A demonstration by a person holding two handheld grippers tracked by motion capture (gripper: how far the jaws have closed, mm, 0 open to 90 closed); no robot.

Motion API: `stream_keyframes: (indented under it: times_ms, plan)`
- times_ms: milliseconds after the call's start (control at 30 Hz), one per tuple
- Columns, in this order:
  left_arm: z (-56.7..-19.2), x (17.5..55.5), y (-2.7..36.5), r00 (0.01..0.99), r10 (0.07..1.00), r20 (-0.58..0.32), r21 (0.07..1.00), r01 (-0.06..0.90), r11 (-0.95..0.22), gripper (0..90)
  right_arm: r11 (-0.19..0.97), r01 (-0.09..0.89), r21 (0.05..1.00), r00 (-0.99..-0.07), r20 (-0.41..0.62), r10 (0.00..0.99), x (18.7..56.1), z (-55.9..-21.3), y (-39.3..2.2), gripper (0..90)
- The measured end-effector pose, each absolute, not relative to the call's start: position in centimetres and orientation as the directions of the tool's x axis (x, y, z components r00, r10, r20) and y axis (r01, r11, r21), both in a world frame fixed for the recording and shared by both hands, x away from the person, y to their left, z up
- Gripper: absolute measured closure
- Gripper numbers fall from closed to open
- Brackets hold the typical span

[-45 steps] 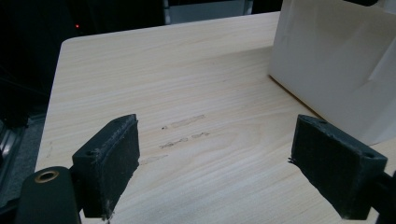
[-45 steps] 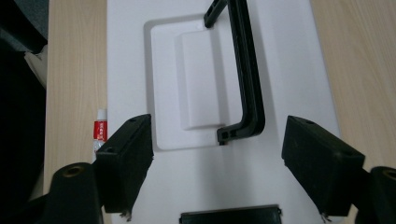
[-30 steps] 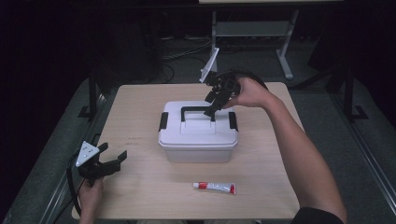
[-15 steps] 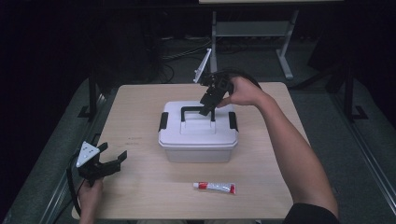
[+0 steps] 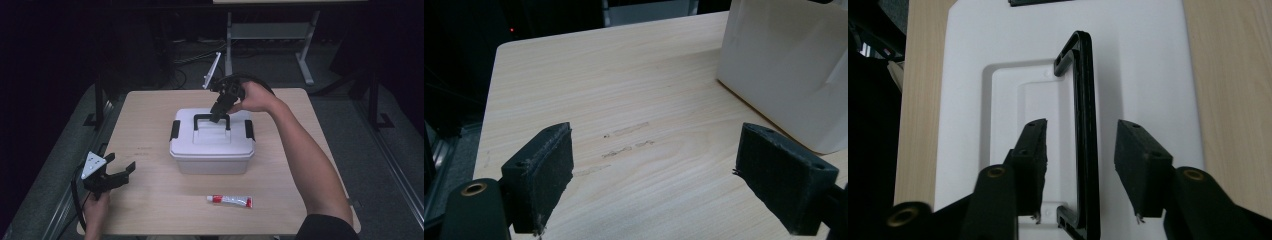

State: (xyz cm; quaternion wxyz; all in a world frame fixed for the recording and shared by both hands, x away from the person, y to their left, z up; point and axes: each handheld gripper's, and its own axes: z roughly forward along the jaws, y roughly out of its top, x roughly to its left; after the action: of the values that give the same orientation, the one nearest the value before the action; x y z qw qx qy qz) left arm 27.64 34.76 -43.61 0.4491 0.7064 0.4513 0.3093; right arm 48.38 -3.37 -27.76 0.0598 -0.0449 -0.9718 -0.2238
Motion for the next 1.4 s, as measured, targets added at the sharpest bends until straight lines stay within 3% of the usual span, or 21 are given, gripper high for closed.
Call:
stream_keyframes:
  times_ms: [367, 667, 1400]
  plan:
    - [-43.6, 27.6, 35.0, 0.391, 0.920, 0.029, 0.915, 0.359, -0.182, 14.7, 0.900, 0.105, 0.422, -0.988, 0.148, 0.046, 48.6, -28.1, -2.8, 74.9]
    - [-43.7, 27.6, 35.0, 0.393, 0.919, 0.024, 0.913, 0.365, -0.181, 14.7, 0.902, 0.107, 0.418, -0.986, 0.161, 0.042, 48.3, -28.3, -2.7, 81.8]
    - [-43.6, 27.5, 35.2, 0.385, 0.923, 0.027, 0.918, 0.356, -0.176, 14.7, 0.897, 0.075, 0.437, -0.992, 0.128, 0.020, 47.3, -26.8, -2.8, 83.9]
